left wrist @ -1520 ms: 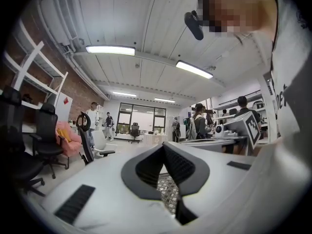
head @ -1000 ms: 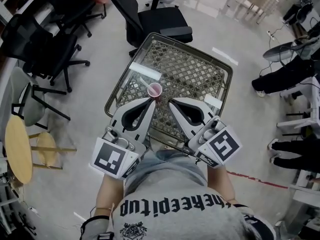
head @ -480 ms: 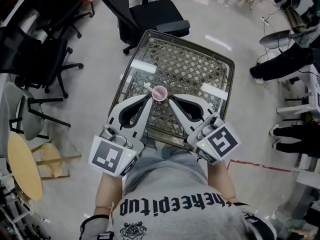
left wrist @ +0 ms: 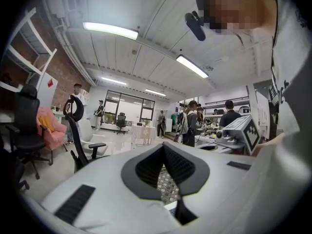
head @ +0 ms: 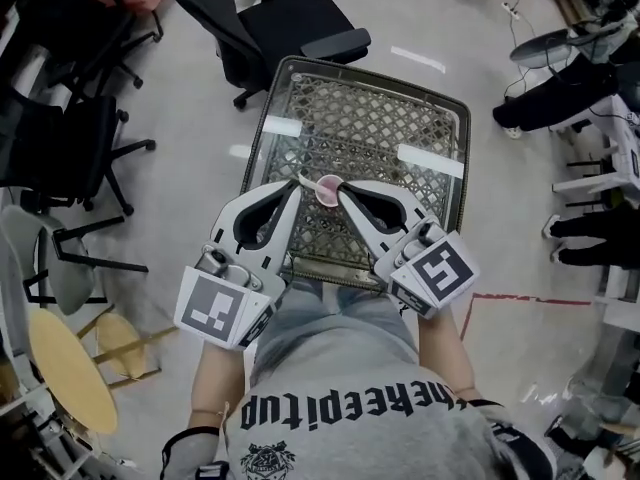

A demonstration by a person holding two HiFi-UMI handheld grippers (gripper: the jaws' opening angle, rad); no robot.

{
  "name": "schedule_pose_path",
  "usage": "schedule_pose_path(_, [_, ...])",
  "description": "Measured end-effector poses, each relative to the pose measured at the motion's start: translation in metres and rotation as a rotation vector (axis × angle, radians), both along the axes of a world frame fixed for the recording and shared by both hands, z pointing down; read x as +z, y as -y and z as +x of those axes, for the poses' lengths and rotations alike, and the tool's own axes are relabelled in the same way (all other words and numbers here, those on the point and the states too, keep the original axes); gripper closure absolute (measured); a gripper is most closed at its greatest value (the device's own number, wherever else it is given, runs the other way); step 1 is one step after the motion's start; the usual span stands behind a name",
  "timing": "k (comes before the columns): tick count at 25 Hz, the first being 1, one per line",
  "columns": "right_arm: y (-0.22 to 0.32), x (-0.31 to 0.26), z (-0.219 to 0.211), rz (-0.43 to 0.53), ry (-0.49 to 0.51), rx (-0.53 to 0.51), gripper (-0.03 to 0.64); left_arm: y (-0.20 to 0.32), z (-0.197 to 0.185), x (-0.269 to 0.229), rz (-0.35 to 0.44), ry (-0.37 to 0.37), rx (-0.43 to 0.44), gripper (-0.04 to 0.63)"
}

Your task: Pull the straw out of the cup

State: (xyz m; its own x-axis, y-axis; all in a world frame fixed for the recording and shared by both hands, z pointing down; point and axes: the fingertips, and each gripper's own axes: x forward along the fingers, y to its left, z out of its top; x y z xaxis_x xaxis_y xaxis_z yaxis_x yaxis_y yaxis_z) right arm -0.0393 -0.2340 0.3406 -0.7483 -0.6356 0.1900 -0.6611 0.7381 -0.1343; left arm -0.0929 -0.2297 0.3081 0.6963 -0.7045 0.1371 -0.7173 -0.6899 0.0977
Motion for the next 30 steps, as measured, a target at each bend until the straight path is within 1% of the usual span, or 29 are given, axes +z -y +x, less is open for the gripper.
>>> schedule_pose_path(4, [0.013, 0.013, -0.006, -0.030, -0.025, 0.034, 0.584, 0.016, -0.007, 0.001, -0.003, -0.018, 0.037, 0.569])
schedule_pose_path(9, [0.025, 0.032, -0.017, -0.061, -0.047, 0.080, 0.583, 0.027, -0.018, 0.017, -0.045, 0.004, 0.091, 0.569])
schedule_pose_path(14, [0.034, 0.058, -0.028, -0.126, -0.091, 0.151, 0.581, 0.039, -0.027, 0.027, -0.071, -0.002, 0.149, 0.569])
schedule_pose_path(21, [0.037, 0.094, -0.028, -0.166, -0.111, 0.192, 0.578, 0.054, -0.026, 0.034, -0.103, -0.046, 0.206, 0.569])
schedule_pose_path(25, [0.037, 0.110, -0.027, -0.196, -0.125, 0.221, 0.568, 0.051, -0.028, 0.050, -0.140, -0.028, 0.242, 0.569])
schedule_pose_path(30, [0.031, 0.127, -0.032, -0.238, -0.159, 0.224, 0.557, 0.050, -0.035, 0.056, -0.160, -0.039, 0.251, 0.569])
